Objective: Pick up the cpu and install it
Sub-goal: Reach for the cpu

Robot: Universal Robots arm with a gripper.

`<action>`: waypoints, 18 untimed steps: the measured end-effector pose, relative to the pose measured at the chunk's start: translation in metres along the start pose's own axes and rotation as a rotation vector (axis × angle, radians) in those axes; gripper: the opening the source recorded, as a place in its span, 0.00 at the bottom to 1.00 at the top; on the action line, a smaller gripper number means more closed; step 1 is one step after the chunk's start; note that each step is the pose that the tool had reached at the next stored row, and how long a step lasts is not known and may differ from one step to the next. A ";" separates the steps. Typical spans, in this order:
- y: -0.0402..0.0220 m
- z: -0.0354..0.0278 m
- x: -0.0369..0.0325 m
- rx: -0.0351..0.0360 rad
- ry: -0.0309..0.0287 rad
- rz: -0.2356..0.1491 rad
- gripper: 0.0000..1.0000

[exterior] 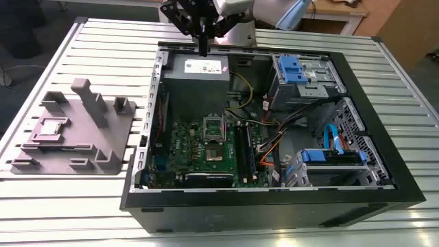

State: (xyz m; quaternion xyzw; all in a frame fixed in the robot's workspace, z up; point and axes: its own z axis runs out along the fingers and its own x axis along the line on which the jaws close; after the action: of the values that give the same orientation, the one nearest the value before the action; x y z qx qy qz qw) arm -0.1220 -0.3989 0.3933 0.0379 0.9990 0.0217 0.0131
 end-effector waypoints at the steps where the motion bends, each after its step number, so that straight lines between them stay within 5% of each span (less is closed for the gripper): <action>1: 0.0000 0.0000 0.0000 0.0001 0.0000 0.000 0.11; 18: -0.0001 -0.0001 0.0011 0.0001 0.0000 0.000 0.11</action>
State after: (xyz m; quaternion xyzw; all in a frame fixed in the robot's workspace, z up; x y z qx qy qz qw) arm -0.1230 -0.3989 0.3934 0.0379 0.9990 0.0217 0.0130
